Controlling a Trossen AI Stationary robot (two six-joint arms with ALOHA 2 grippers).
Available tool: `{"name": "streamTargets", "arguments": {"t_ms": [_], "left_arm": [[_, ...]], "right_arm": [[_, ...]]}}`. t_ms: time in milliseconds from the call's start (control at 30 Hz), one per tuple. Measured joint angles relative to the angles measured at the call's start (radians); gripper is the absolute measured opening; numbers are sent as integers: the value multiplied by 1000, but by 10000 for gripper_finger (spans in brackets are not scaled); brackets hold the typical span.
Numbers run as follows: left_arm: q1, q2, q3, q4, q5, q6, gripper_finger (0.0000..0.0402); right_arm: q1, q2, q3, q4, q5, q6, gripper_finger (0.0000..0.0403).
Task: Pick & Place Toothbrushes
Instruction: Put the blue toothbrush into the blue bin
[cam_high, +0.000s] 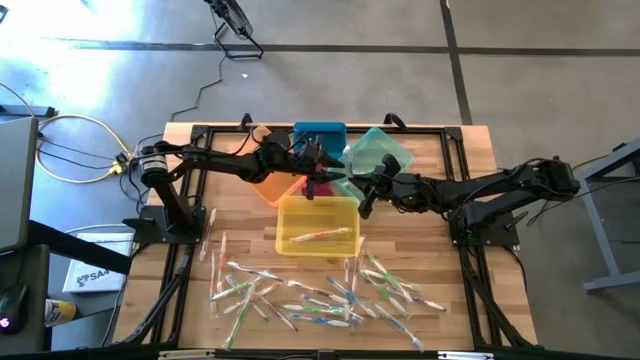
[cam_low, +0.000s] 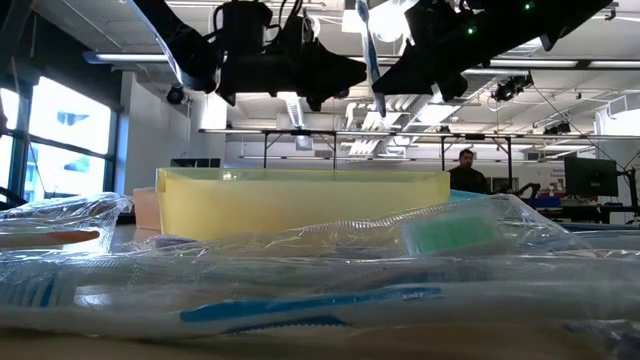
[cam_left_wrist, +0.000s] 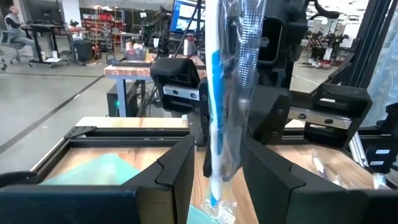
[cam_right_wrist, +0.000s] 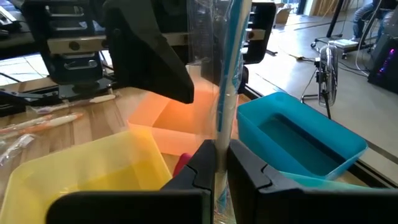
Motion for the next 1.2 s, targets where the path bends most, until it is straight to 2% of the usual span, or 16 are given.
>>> {"name": "streamTargets", "arguments": {"t_ms": [467, 1033, 1200], "left_arm": [[-26, 20, 0, -5, 3, -7, 126], [-26, 18, 1, -28, -1, -8, 125], [-25, 18, 1, -28, -1, -8, 98]], "right_arm": [[-17, 159, 0, 225, -25, -59, 14], [-18, 160, 0, 276, 3, -108, 14], [-18, 160, 0, 276, 1, -106, 14]]}}
